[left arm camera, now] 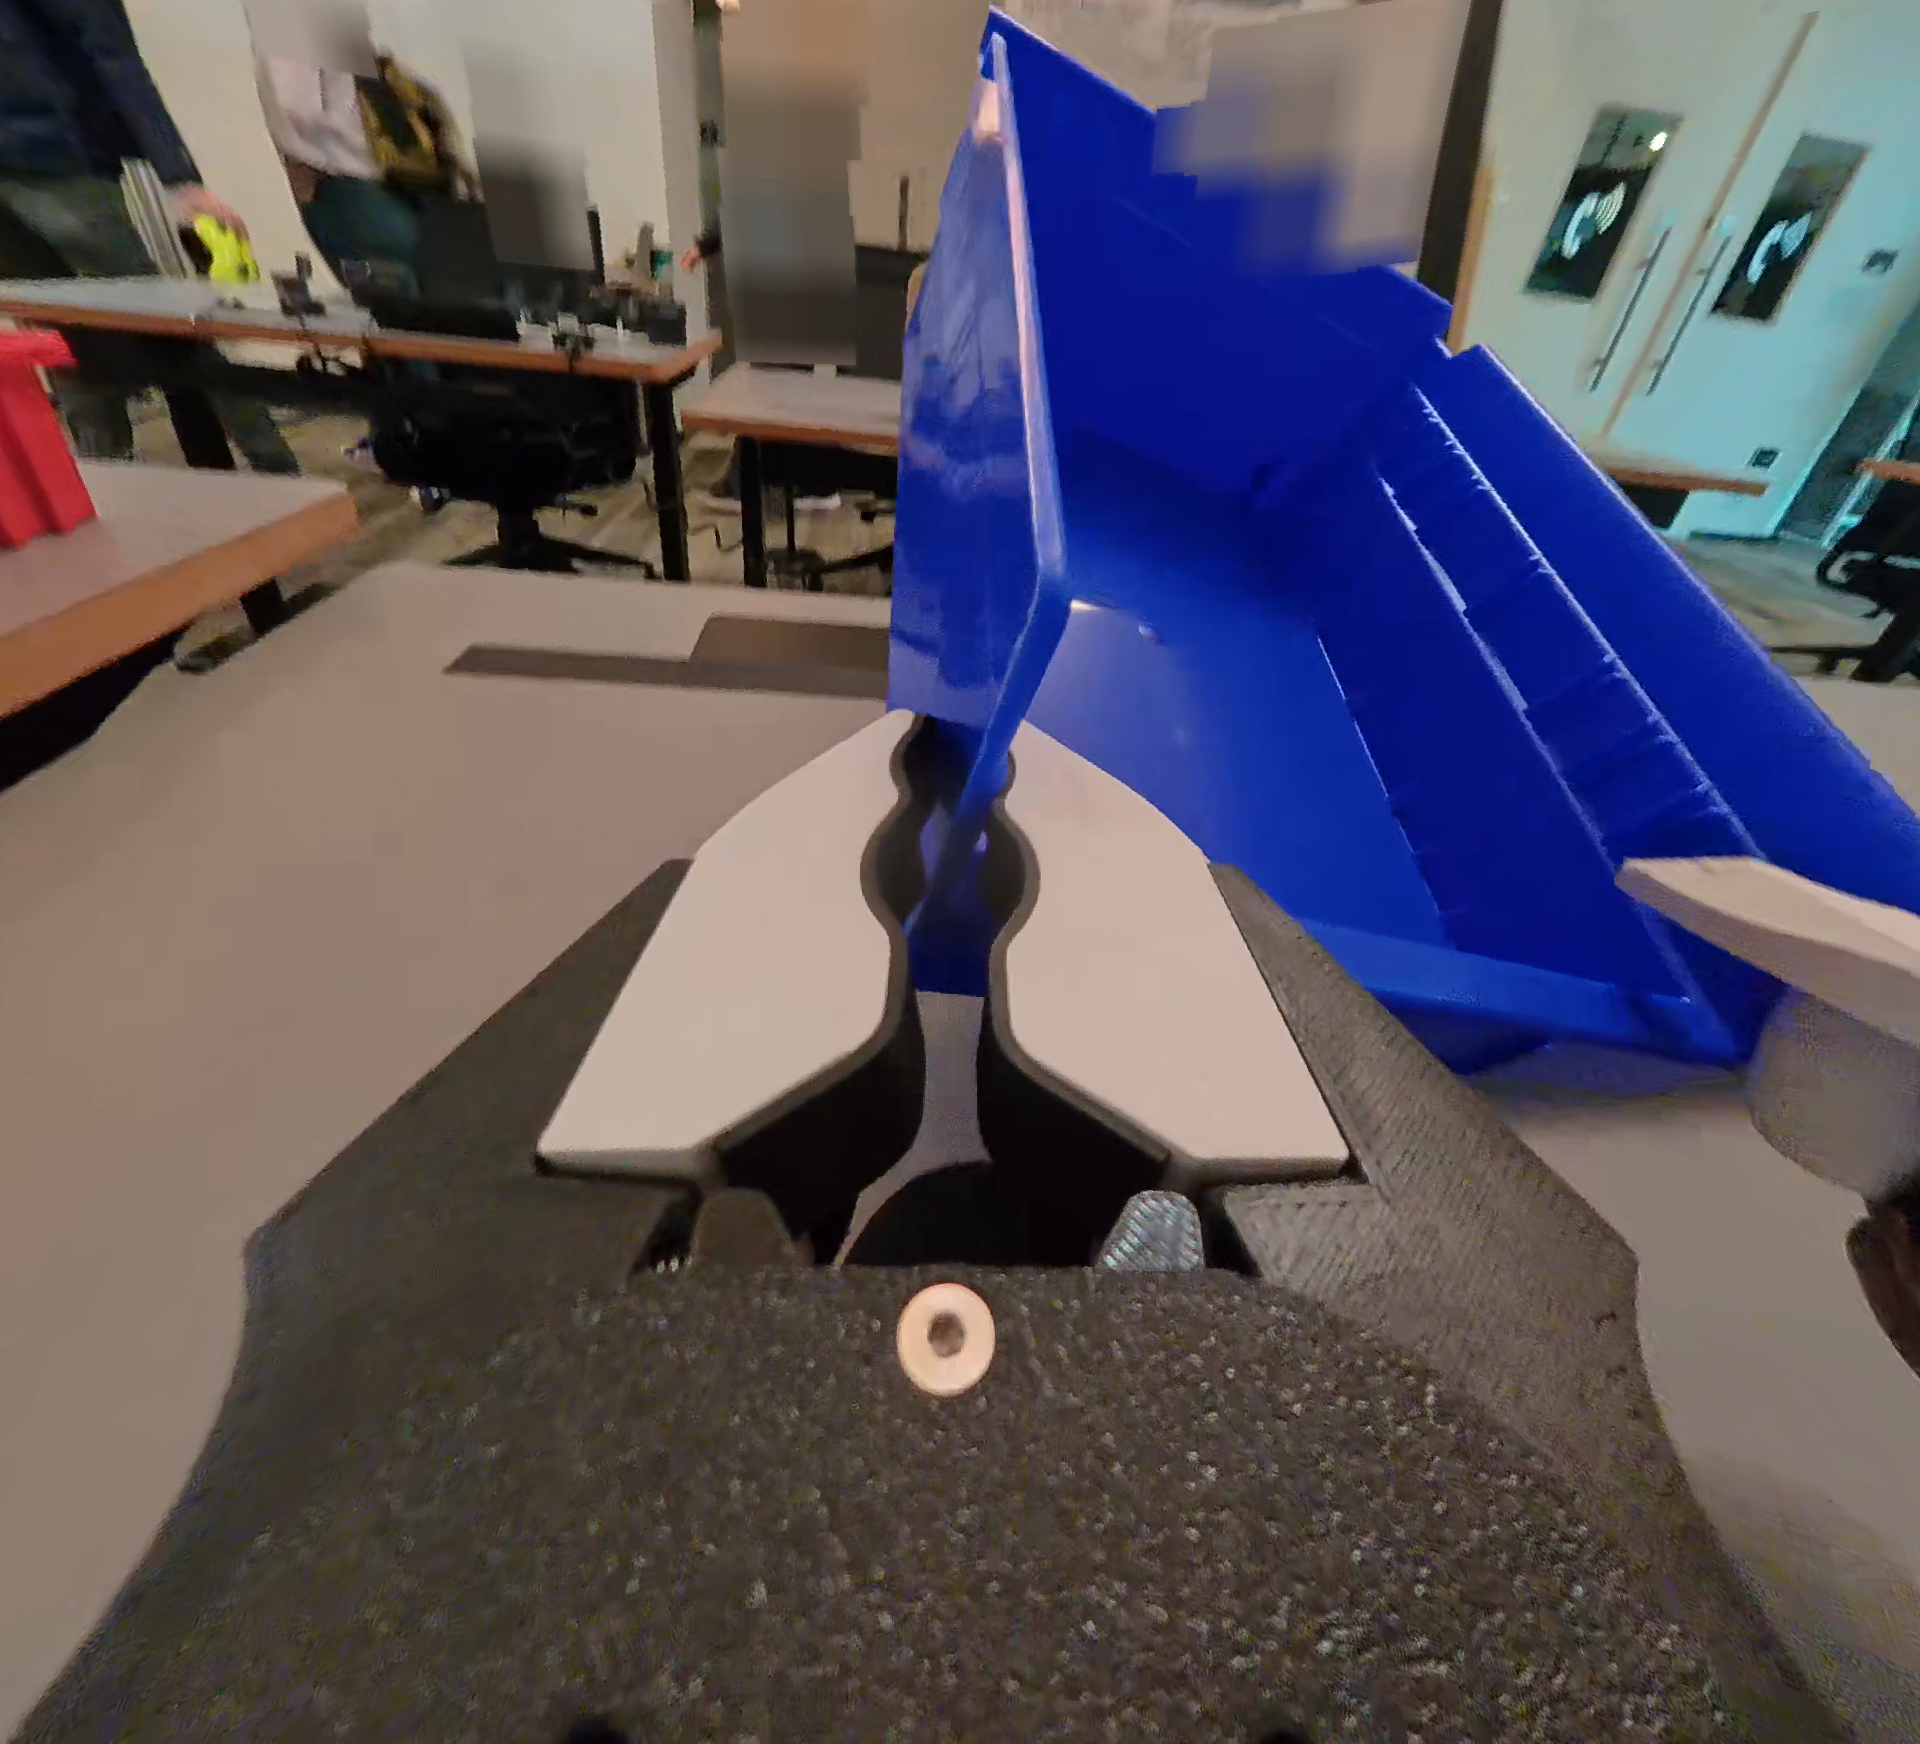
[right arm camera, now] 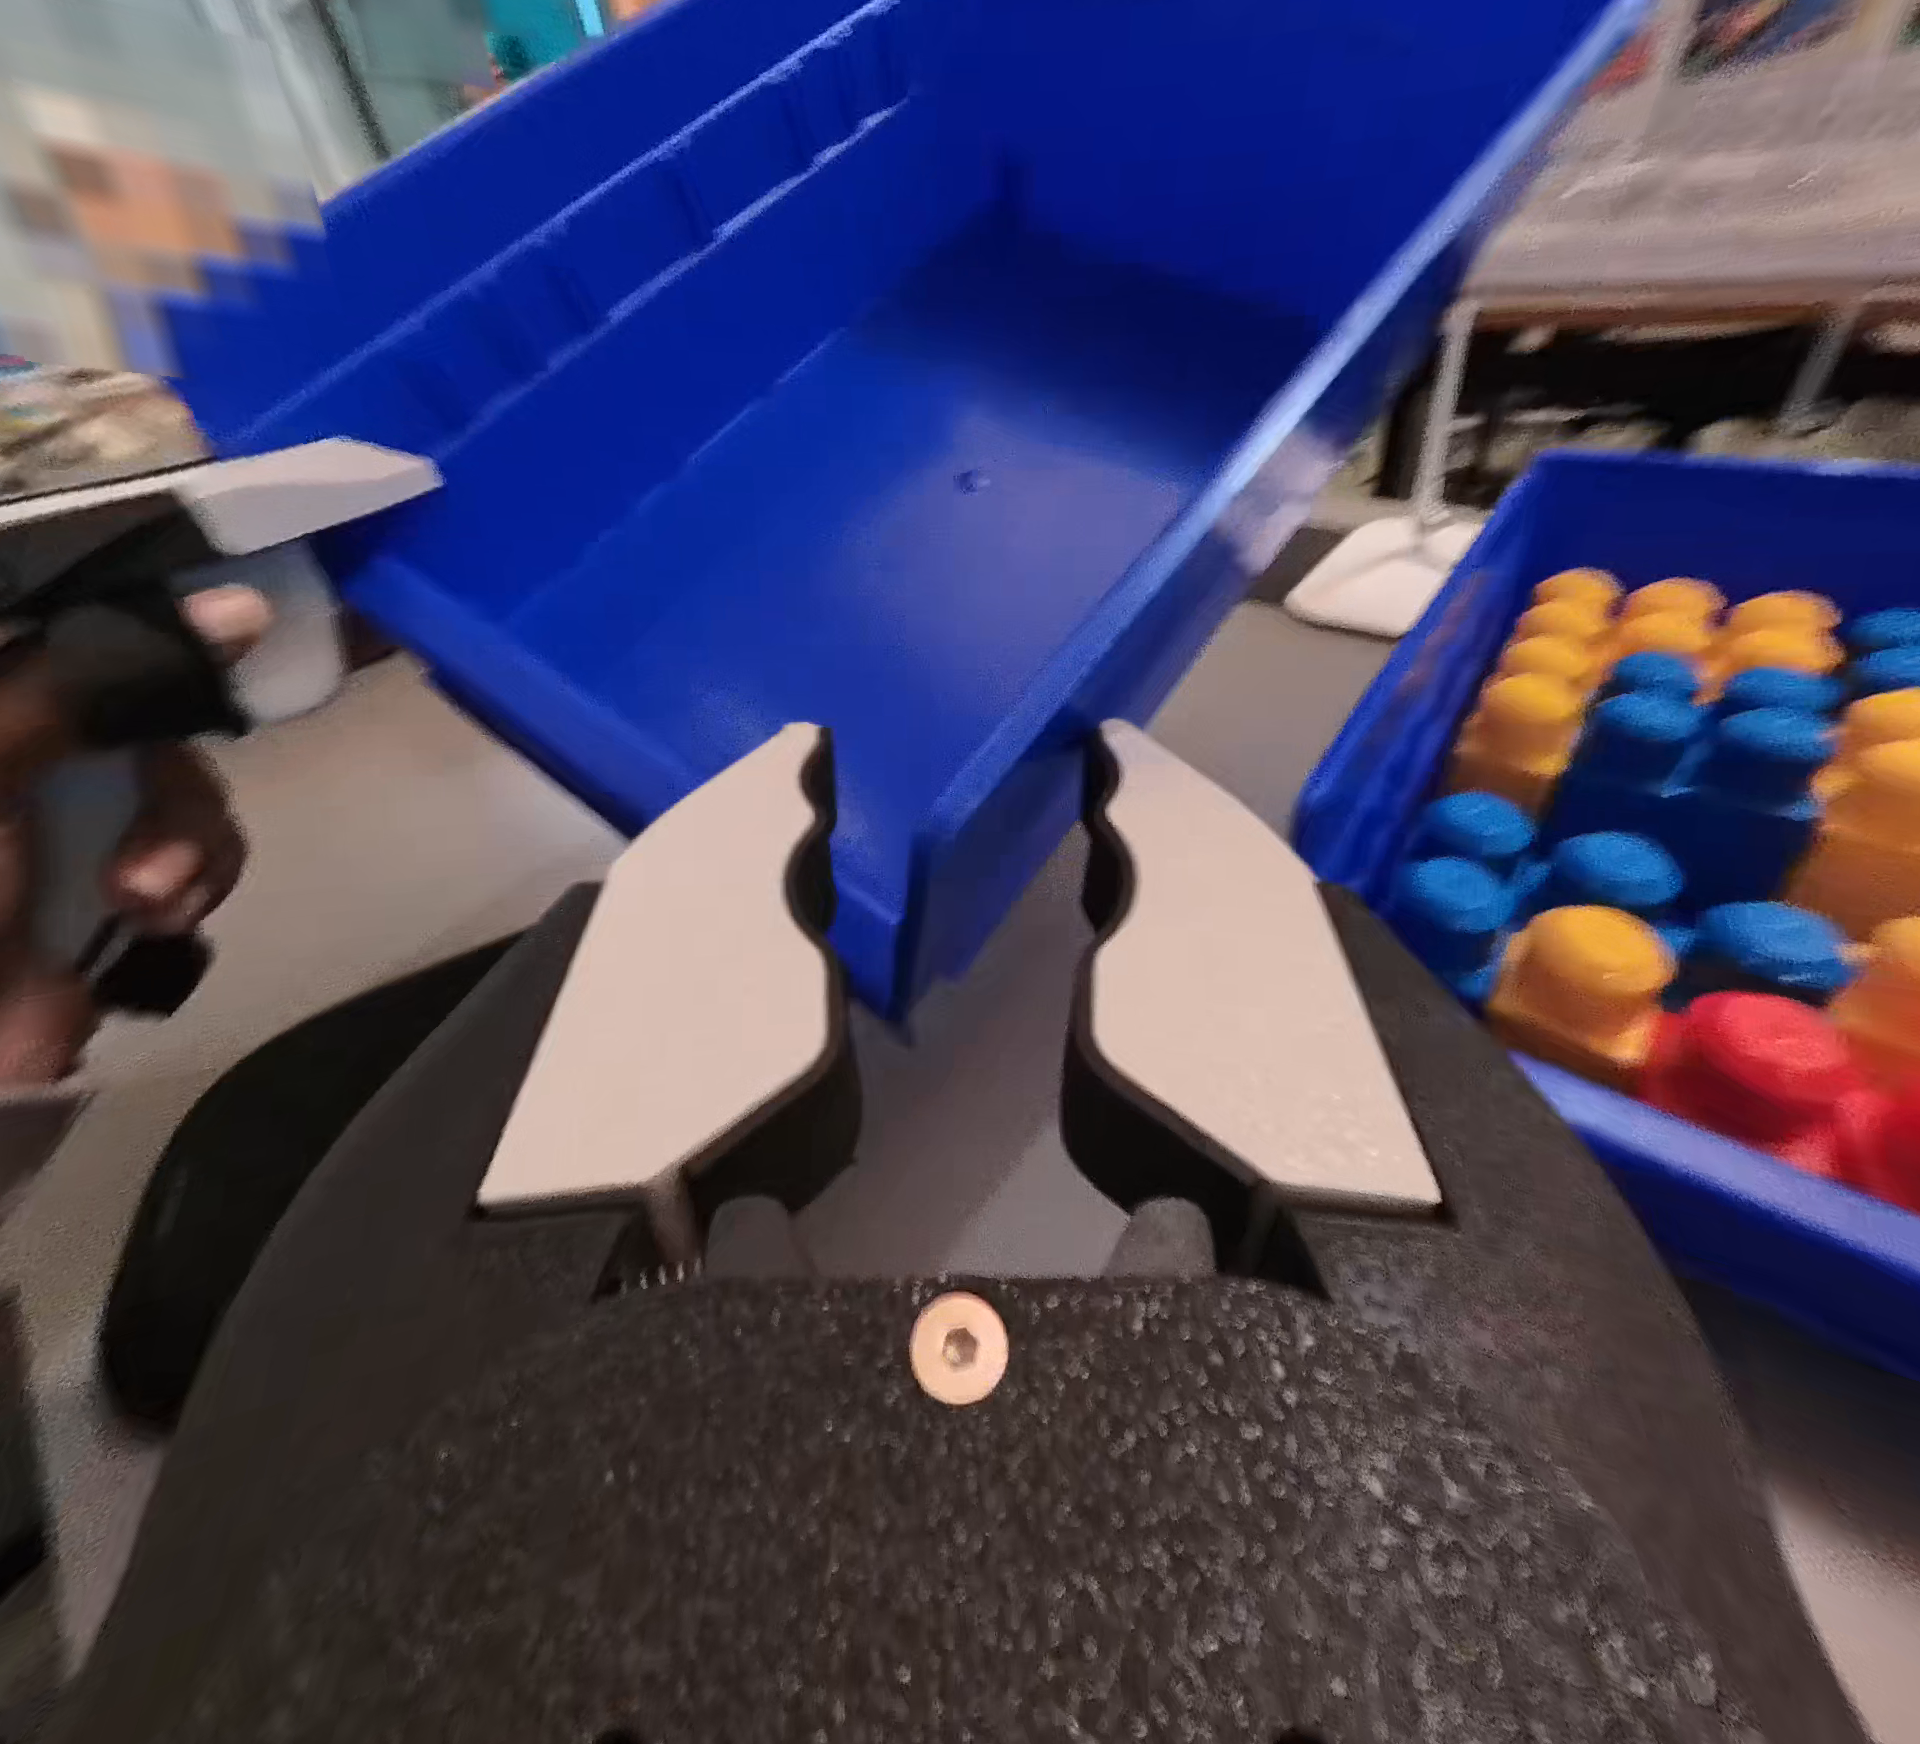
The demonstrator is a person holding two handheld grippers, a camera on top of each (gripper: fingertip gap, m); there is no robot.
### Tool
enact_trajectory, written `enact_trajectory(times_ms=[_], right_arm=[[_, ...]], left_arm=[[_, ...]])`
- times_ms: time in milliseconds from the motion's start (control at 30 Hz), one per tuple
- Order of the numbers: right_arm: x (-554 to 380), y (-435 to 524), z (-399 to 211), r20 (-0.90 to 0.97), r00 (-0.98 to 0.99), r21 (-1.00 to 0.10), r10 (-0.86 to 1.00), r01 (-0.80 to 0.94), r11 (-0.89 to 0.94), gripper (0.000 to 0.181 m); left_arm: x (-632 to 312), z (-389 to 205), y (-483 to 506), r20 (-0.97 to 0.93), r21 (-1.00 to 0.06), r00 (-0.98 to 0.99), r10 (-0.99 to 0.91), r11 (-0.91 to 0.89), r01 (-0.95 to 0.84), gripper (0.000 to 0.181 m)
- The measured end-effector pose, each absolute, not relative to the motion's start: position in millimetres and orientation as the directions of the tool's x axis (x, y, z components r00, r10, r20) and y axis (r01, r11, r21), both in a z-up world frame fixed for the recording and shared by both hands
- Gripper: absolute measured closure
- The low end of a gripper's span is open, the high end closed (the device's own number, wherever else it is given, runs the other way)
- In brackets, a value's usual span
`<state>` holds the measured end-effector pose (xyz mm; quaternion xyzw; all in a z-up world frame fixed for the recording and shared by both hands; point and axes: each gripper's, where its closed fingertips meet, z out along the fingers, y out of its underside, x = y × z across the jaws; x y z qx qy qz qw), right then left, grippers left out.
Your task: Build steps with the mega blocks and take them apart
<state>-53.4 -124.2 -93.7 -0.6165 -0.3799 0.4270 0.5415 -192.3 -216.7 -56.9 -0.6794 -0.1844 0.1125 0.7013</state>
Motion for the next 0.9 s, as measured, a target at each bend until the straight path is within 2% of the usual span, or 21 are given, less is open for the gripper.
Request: enact_trajectory(times_ms=[33, 167, 300, 467, 567, 700, 900], right_arm=[[-47.9, -115.4, -83.6, -0.099, 0.382, -0.995, 0.919, -0.018, -0.1, 0.15], [-25.2, -87.7, -50.7, -0.064, 0.458, -0.997, 0.886, -0.058, -0.041, 0.163], [16.7, -39.9, -26.8, -0.01, 0.584, -0.998, 0.812, -0.056, 0.028, 0.176], [84.8, 16.9, -10.5, -0.038, 0.681, -0.997, 0.731, -0.072, 0.015, 0.18], [125.0, 38.1, -5.9, -0.041, 0.725, -0.997, 0.687, -0.076, 0.021, 0.18], [190.8, 74.8, -9.9, -0.107, 0.793, -0.992, 0.6, -0.122, -0.016, 0.179], [316.7, 155.8, -33.2, -0.225, 0.869, -0.974, 0.441, -0.188, -0.127, 0.179]], left_arm=[[-186.5, -47.3, -216.6, 0.098, -0.994, 0.909, 0.405, 0.077, 0.073, 0.173], [-155.9, -24.2, -201.0, 0.03, -0.995, 0.93, 0.368, 0.1, -0.008, 0.17], [-106.8, -27.6, -163.9, 0.031, -0.996, 0.975, 0.219, 0.092, 0.011, 0.162], [-28.0, -39.7, -118.5, 0.019, -0.999, 1.0, -0.019, 0.043, 0.02, 0.147], [7.0, -40.6, -106.5, 0.005, -0.998, 0.992, -0.125, 0.055, 0.012, 0.145], [14.0, -43.6, -101.9, -0.046, -0.998, 0.99, -0.136, 0.058, -0.038, 0.143], [-24.7, -59.6, -104.7, -0.012, -1.0, 0.998, -0.055, 0.005, -0.012, 0.14]])
